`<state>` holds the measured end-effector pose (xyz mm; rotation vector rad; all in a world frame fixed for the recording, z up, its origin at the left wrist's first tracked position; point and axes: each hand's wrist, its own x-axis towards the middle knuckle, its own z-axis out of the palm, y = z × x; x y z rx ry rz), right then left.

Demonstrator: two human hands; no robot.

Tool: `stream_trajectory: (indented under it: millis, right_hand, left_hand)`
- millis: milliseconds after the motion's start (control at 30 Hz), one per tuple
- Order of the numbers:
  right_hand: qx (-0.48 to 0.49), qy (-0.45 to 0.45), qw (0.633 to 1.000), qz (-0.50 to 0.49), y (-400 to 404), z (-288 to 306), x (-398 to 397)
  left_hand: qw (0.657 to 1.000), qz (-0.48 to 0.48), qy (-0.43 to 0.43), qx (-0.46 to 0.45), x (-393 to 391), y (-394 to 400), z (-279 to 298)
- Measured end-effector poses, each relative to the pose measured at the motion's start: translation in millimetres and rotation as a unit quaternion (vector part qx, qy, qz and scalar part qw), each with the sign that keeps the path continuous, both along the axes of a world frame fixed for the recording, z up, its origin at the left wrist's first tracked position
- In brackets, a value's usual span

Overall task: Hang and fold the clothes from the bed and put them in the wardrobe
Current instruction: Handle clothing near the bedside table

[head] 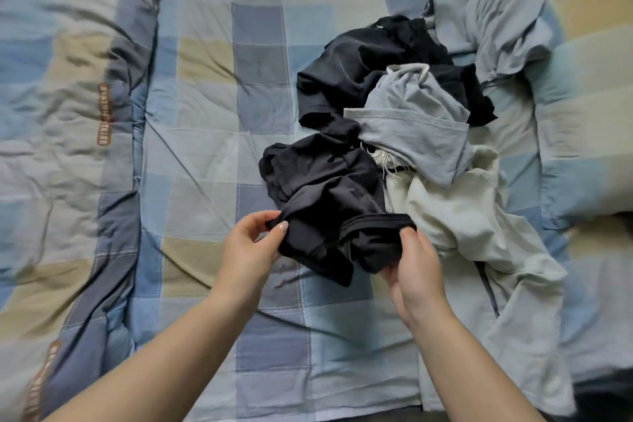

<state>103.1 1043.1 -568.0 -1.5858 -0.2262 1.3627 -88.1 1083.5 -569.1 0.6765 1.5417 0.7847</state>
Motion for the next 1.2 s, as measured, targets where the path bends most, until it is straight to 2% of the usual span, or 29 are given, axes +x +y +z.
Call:
stream_trajectory:
  millis: [100, 167, 267, 333, 467, 567, 633, 700, 733, 833, 900, 967, 1067, 1200]
  right_hand:
    - [0.043, 0.018, 0.999, -0.006, 7.8, 59.7, -2.9]
    - [0.083, 0.042, 0.996, 0.017, 12.4, 101.5, -8.9]
    - [0.138, 0.028, 0.985, 0.102, 22.8, 162.2, -26.0]
    - [0.186, -0.016, 0.970, 0.158, 28.2, 202.8, -42.2]
    - [0.290, -0.128, 0.915, 0.249, 30.9, 273.5, -55.4]
    - [0.360, -0.148, 0.883, 0.262, 22.4, 316.4, -50.6]
    - [0.395, -0.220, 0.856, 0.252, 15.1, 336.7, -45.9]
    - [0.384, -0.320, 0.829, 0.251, 8.9, 347.8, -39.7]
    - [0.361, -0.332, 0.828, 0.271, 5.4, 351.9, -37.7]
    - [0.271, -0.286, 0.831, 0.393, -6.4, 354.9, -39.4]
    - [0.223, -0.333, 0.797, 0.453, -13.6, 351.1, -43.3]
    - [0.208, -0.396, 0.767, 0.460, -19.9, 353.1, -48.6]
    - [0.218, -0.435, 0.780, 0.393, -23.0, 367.1, -53.0]
    - [0.240, -0.315, 0.872, 0.288, -13.3, 405.7, -57.1]
  left_hand:
    - [0.995, -0.075, 0.011, 0.065, -6.7, 5.7, 54.6]
    - [0.979, -0.160, 0.028, 0.125, -7.9, 3.5, 94.2]
    - [0.910, -0.303, 0.131, 0.251, -1.1, 1.2, 144.9]
    - [0.893, -0.289, 0.152, 0.309, 3.8, 1.5, 179.5]
    - [0.912, -0.216, 0.106, 0.333, 3.7, 7.4, 254.7]
    - [0.909, -0.222, 0.084, 0.343, -2.4, 8.9, 299.7]
    - [0.909, -0.221, 0.066, 0.347, -4.5, 7.9, 331.3]
    - [0.920, -0.190, 0.037, 0.341, -7.9, 5.9, 362.3]
    - [0.927, -0.170, 0.023, 0.334, -9.3, 4.2, 378.5]
    - [0.935, -0.125, -0.028, 0.332, -14.2, 2.2, 422.3]
    - [0.931, -0.115, -0.054, 0.343, -18.2, 2.2, 446.6]
    - [0.925, -0.110, -0.049, 0.360, -25.0, 2.5, 464.1]
    - [0.923, -0.108, -0.012, 0.370, -41.1, 7.5, 475.6]
    - [0.936, -0.116, 0.012, 0.331, -63.1, 5.6, 473.9]
